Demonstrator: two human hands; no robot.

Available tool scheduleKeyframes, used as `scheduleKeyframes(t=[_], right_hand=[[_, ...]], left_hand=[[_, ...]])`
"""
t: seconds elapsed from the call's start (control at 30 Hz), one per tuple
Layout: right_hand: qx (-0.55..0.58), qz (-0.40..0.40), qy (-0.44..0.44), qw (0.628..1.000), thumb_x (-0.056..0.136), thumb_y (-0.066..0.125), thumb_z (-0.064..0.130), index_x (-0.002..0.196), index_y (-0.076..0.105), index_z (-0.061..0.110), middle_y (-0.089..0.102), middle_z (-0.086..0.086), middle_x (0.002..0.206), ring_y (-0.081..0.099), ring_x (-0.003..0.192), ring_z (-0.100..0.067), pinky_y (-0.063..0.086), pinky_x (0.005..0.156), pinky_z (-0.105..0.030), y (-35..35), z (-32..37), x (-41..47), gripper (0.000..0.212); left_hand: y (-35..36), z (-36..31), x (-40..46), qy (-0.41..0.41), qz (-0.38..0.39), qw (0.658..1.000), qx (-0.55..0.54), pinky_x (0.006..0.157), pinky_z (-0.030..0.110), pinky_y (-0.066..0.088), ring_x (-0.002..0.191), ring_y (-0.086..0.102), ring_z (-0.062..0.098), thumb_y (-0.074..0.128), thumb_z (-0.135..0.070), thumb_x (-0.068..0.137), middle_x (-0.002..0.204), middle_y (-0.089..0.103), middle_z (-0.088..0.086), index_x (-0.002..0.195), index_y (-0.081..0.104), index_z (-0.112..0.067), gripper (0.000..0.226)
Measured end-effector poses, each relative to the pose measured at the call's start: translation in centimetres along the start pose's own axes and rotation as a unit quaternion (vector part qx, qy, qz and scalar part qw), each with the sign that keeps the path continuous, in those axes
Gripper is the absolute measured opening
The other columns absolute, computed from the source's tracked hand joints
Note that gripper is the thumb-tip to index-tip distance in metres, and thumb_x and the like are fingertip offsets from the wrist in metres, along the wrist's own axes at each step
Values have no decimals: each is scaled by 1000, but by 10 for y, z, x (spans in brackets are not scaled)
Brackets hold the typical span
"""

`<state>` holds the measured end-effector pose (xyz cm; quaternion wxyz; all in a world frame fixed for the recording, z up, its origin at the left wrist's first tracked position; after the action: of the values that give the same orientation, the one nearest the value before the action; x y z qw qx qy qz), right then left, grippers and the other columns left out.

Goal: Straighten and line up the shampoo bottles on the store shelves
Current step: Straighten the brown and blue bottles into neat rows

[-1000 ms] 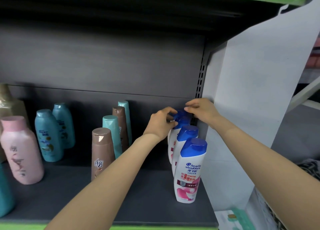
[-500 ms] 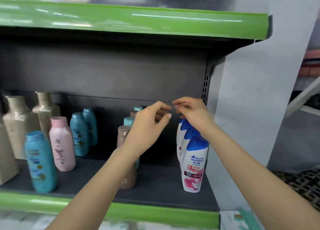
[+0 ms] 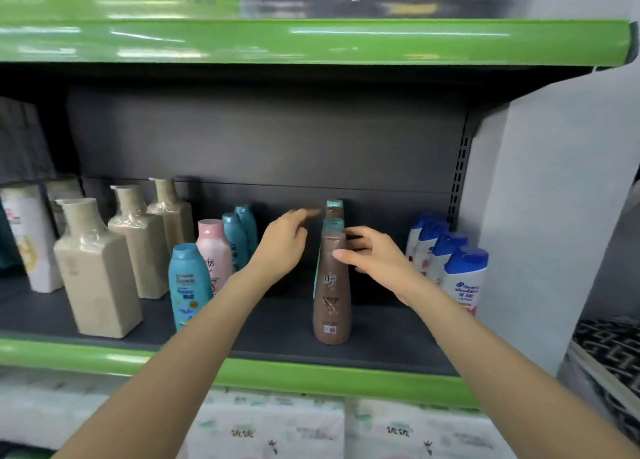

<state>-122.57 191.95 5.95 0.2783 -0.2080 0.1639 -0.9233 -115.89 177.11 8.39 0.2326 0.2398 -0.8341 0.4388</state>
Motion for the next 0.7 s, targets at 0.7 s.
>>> scheduleKeyframes(t=[0.7], right_hand=[[145, -144, -8, 979, 91, 61, 15, 100, 63, 14, 68, -3, 99, 67, 91, -15, 58, 65, -26, -17, 15, -18, 10]], left_hand=[[17, 14, 10, 60, 87, 994, -23, 105, 21, 29, 129, 40, 20, 48, 6, 83, 142, 41, 6, 140, 38, -18, 62]])
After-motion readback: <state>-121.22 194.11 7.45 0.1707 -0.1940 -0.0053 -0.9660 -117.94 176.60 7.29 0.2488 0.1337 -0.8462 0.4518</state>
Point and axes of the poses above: each hand's wrist, its own x-axis towards the middle knuckle, its own y-axis out of the palm, z = x × y, the point moved 4 cm from there along x, towards the middle knuckle
